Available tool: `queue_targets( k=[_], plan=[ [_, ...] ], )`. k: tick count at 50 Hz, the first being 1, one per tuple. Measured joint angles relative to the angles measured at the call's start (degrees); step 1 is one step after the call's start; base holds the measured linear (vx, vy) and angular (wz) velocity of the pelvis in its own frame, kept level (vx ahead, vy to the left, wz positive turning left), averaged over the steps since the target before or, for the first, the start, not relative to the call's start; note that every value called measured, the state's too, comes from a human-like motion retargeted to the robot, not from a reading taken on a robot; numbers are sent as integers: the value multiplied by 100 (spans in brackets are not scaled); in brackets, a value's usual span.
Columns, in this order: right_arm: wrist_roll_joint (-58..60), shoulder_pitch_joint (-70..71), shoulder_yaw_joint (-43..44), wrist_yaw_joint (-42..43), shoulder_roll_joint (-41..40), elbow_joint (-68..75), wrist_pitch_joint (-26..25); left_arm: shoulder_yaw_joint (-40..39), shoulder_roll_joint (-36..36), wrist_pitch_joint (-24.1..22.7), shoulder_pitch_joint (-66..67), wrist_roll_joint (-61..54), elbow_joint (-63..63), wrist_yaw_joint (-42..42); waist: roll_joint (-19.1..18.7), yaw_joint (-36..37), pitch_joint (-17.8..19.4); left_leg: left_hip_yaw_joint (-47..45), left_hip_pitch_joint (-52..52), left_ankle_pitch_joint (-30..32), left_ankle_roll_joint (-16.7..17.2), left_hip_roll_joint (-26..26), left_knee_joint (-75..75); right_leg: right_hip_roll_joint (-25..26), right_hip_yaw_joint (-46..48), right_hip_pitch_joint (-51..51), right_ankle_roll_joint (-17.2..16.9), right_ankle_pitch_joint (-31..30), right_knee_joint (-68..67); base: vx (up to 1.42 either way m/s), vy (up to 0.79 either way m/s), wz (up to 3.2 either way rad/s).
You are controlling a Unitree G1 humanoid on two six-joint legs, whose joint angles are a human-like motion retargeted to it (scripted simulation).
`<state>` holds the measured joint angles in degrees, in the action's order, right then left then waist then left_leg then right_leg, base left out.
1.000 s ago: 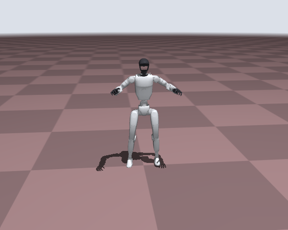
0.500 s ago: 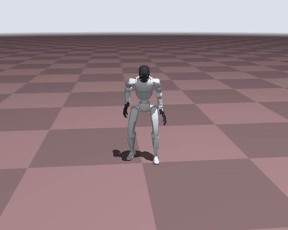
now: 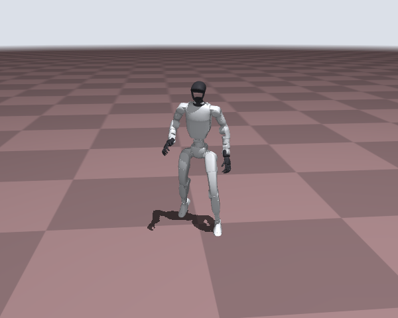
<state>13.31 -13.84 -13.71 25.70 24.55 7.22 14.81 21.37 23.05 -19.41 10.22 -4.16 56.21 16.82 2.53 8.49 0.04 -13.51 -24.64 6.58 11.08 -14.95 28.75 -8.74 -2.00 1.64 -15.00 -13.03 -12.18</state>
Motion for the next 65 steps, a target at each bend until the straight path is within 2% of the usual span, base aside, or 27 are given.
queue_targets(
  k=[5, 11, 13, 15, 17, 18, 20, 22, 25, 29, 32, 33, 35, 37, 38, 39, 40, 41, 45, 47, 50, 55, 58, 60, 62, 63, 65],
  plan=[
    [-388, 1072, -365, -289, 584, 288, -183, -159, 517, 132, -110, -580, -294, -556, -30, 511, 119, -247, -205, -988, -72, -1129, -910, 337, -22, 351, 0, -698, -417, 31, -8, -56],
    [-824, 2140, -343, -378, 2050, -494, -12, -1056, 1242, 2, 519, -1097, -1732, -640, 242, 1084, 133, -360, -568, -2134, 18, -1930, -1355, 68, -130, 578, 0, -656, -51, 30, 6, -92],
    [-955, 2490, -192, -249, 2548, -906, -15, -1381, 1474, 7, 847, -1148, -2462, -488, 290, 1175, 356, 181, -1019, -1819, -56, -1782, -712, -387, -286, 695, 0, 189, -379, 10, 56, -35],
    [-882, 2607, 96, 76, 2977, -1279, -123, -1540, 1547, 64, 1181, -1008, -3147, -214, 730, 1054, 838, 566, -1891, -980, -206, -812, 969, -1847, -253, 901, 16, 2017, -1374, 0, 76, 93],
    [-635, 2697, 763, 523, 3051, -1495, -417, -1582, 1641, 393, 703, -656, -3279, 132, 974, 825, 1635, 958, -2832, -913, -30, -218, 2642, -2527, 16, 1079, 334, 3471, -2658, -6, 32, 186],
    [-502, 2715, 1081, 738, 3003, -1515, -657, -1534, 1620, 677, 335, -509, -3154, 250, 1028, 705, 2044, 1016, -3135, -1065, 23, 85, 3233, -2763, 43, 1150, 360, 3814, -3195, -7, 20, 173],
    [-489, 2682, 1406, 1135, 2634, -1500, -844, -1491, 1388, 1014, -193, -297, -2753, 422, 1050, 612, 2620, 1026, -3642, -1427, 44, 333, 4304, -3100, -103, 1090, 478, 4320, -4266, 0, 20, 104],
    [-798, 2719, 1321, 1377, 2042, -1369, -898, -1504, 929, 1209, -626, -623, -2234, 579, 1104, 564, 2853, 988, -4134, -1610, -25, 413, 5020, -3363, -415, 682, 596, 4515, -5226, 10, 17, 36],
    [-1103, 2694, 741, 1517, 1081, -1153, -687, -1594, 483, 1030, -710, -1122, -1816, 877, 1272, 505, 2885, 957, -4701, -1849, 17, 308, 5912, -3676, -685, 335, 835, 4609, -5896, 23, 15, -8],
    [-1029, 2538, 319, 1275, 272, -869, -564, -1526, 346, 1097, -1085, -566, -861, 1005, 1422, 681, 2777, 834, -4699, -2092, 133, 257, 5994, -3866, -335, 541, 857, 4422, -5153, 25, 15, -21],
    [-1114, 1917, 495, 1010, 423, -1414, -459, -1750, 269, 972, -793, -811, -920, 928, 1522, 1011, 2342, 737, -4361, -2138, 232, 176, 5416, -3690, 72, 681, 703, 3596, -3950, 33, 17, -36],
    [-1125, 1501, 700, 883, 688, -1813, -456, -1832, 262, 880, -454, -1010, -1322, 873, 1505, 1124, 2130, 717, -4148, -2095, 268, 171, 5051, -3506, 234, 791, 598, 3045, -3398, 38, 21, -6],
    [-1085, 356, 1427, 572, 1415, -2655, -540, -1942, 225, 773, 424, -1135, -2542, 784, 1293, 1231, 1677, 707, -3511, -1825, 291, 340, 3843, -2949, 708, 1225, 397, 1357, -1970, 38, 24, 31],
    [-1285, -897, 2178, 302, 2041, -3092, -269, -2103, 257, 415, 1341, -682, -3820, 853, 992, 1483, 1256, 788, -2571, -1116, 284, 339, 2126, -2267, 804, 1265, 126, -405, -880, 33, 17, 10],
    [-1374, -1383, 2424, 121, 2273, -3101, -111, -2230, 251, 269, 1714, -389, -4328, 864, 805, 1564, 1085, 919, -1952, -485, 309, 336, 933, -1836, 763, 1191, 32, -905, -478, 21, 15, 12],
    [-1175, -1608, 2410, 121, 2532, -2933, -336, -2470, 111, 412, 2047, -364, -4839, 914, 538, 1542, 1051, 922, -1093, 402, 347, 347, -657, -1410, 709, 1116, 0, -1096, -160, 11, 20, 28],
    [-831, -1704, 2267, 212, 2802, -2677, -753, -2767, -96, 700, 2359, -474, -5351, 983, 232, 1469, 1086, 860, -115, 1416, 392, 365, -2446, -987, 650, 1041, 0, -1131, 115, 0, 28, 77],
    [-752, -1749, 2206, 101, 2865, -2367, -708, -2812, -196, 668, 2448, -563, -5449, 855, 93, 1284, 1087, 720, 264, 1456, 392, 418, -3004, -734, 851, 882, 0, -932, 211, -4, 28, 129],
    [-415, -1845, 1746, -261, 2602, -860, -919, -2533, -183, 682, 2305, -1047, -5372, 516, 119, 207, 864, 473, 1016, 450, 392, 935, -3375, -376, 2029, 15, 0, -328, 698, 0, 0, 258],
    [-536, -1870, 1598, -327, 2204, -112, -1164, -2202, 189, 820, 1758, -909, -5127, 398, 164, -206, 885, 776, 1124, 519, 336, 1181, -2798, -193, 2013, -712, 109, -78, 842, -10, -15, 320],
    [-1255, -1938, 1457, -465, 1505, 837, -1398, -1519, 635, 1021, 805, -693, -4709, 257, 264, -476, 960, 1173, 1137, 258, 269, 1494, -1170, -201, 1486, -1907, 0, 220, 899, -7, -11, 267],
    [-2056, -1600, 865, -1007, 967, 2201, -1636, -751, 930, 1219, -186, -799, -4426, 172, 92, -667, 1207, 1232, 2037, -332, 291, 1002, 770, -210, 1449, -2581, 0, 1156, 1095, 13, -2, 193],
    [-1641, -1447, 495, -1274, 926, 2819, -1738, -415, 1165, 1404, -663, -664, -4426, -51, 23, -706, 936, 1404, 2626, 622, 364, 834, 143, -565, 1922, -3037, 27, 1820, 327, 16, 14, 192],
    [-1617, -1463, 401, -1301, 866, 3019, -1785, -151, 1362, 1535, -980, -375, -4482, -217, -40, -661, 769, 1967, 3132, 1036, 392, 836, -571, -639, 1729, -3357, 63, 1612, -278, 11, 7, 171],
    [-1953, -1239, 290, -1250, 846, 3173, -1838, -82, 1508, 1698, -1329, 69, -4520, -351, -263, -401, 721, 2076, 3221, -632, -202, 402, 76, -374, 1371, -4162, 422, 770, -1321, -5, -1, 53],
    [-2071, -991, 217, -1241, 877, 3280, -1869, -183, 1507, 1770, -1461, 291, -4505, -396, -376, -143, 717, 1920, 3155, -1799, -550, 200, 664, -262, 1183, -4970, 619, 655, -2394, -16, 5, -76],
    [-2004, -301, 95, -1161, 917, 3546, -1975, -595, 1331, 1843, -1564, 656, -4346, -352, -493, 308, 927, 1538, 3173, -3713, -818, -133, 1580, -118, 979, -6459, 591, 808, -4508, -18, 6, -135]
  ],
)
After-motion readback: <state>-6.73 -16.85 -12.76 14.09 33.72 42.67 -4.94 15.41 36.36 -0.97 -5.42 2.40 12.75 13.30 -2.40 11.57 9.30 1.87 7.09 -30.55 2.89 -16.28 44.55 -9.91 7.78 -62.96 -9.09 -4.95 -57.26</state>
